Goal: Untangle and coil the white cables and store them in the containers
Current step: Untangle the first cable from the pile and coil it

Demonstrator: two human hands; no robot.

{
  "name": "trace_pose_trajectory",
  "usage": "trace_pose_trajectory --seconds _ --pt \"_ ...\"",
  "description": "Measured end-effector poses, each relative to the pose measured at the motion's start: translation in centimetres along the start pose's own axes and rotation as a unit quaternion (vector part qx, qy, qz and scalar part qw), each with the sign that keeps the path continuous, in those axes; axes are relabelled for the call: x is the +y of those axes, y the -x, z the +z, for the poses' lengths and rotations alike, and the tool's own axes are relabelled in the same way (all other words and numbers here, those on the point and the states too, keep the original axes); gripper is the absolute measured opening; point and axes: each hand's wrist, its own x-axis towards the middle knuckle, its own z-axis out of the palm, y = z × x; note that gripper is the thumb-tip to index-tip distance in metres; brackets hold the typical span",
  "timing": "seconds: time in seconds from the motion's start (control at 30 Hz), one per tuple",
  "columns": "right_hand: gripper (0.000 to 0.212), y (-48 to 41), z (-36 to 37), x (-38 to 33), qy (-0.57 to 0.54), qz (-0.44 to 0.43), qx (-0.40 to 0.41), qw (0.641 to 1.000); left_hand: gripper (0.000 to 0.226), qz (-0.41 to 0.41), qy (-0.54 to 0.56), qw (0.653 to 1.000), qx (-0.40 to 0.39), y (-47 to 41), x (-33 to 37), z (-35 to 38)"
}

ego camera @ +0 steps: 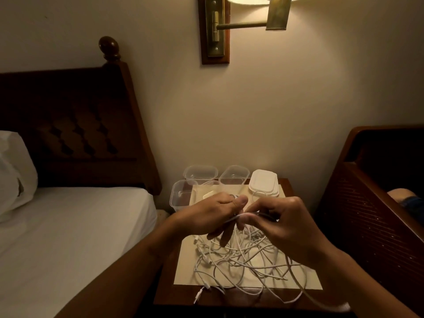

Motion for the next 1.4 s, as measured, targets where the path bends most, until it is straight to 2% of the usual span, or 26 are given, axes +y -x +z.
trace_pose_trajectory --seconds 0.07,0.13,0.2,0.27,0.37,0.5,0.6,0.7,0.83,0.93,1.03,1.13,1.27,1.4 --pt "0.014 -0.5 -0.6 0.2 0.017 -0.041 0.027 0.999 0.068 0.006 0.040 0.998 -0.054 0.3 -0.4 0.3" --pt "0.016 -1.0 -1.2 0.7 0.034 -0.070 0.059 0.995 0.069 0.034 0.118 0.987 -0.099 0.7 -0.7 0.8" --pt "0.012 -1.2 -1.2 1.5 0.013 -0.071 0.075 0.995 0.062 0.066 0.241 0.958 -0.140 1.1 -0.6 1.6" --pt "0.009 -1.0 -0.6 2.1 -0.059 -0.049 0.074 0.994 0.054 0.099 0.360 0.914 -0.160 1.3 -0.3 2.8" --pt "0.013 -0.5 1.0 1.7 -0.166 0.011 0.087 0.982 0.049 0.151 0.467 0.861 -0.135 1.0 0.1 4.3" --pt "0.026 0.6 3.2 1.6 -0.137 0.057 0.093 0.985 0.051 0.194 0.514 0.834 -0.046 0.4 0.9 4.2" --pt "0.023 1.6 4.4 2.0 -0.072 0.071 0.069 0.992 0.050 0.178 0.499 0.848 0.029 -0.3 1.1 3.2" --pt "0.016 2.3 4.9 2.4 0.038 0.061 0.001 0.997 0.052 0.135 0.450 0.878 0.089 -1.0 1.5 2.6" --pt "0.024 2.9 4.7 1.8 0.125 0.073 -0.074 0.987 0.053 0.098 0.328 0.930 0.134 -1.9 1.6 2.1" --pt "0.021 3.0 4.1 0.8 0.183 0.027 -0.070 0.980 0.050 0.065 0.216 0.964 0.144 -2.1 1.3 1.5" --pt "0.020 2.1 1.8 -0.1 0.238 -0.037 -0.034 0.970 0.048 0.028 0.089 0.988 0.122 -1.9 1.1 0.8" --pt "0.019 0.6 -0.8 -0.7 0.231 -0.098 -0.007 0.968 0.050 0.018 0.034 0.998 0.044 -1.3 1.0 0.5" --pt "0.013 -1.1 -2.9 -0.5 0.171 -0.174 0.042 0.969 0.066 0.027 0.050 0.997 -0.047 -0.7 1.0 0.8" --pt "0.019 -2.1 -3.2 0.3 0.136 -0.217 0.075 0.964 0.073 0.035 0.160 0.980 -0.114 0.1 1.3 1.1"
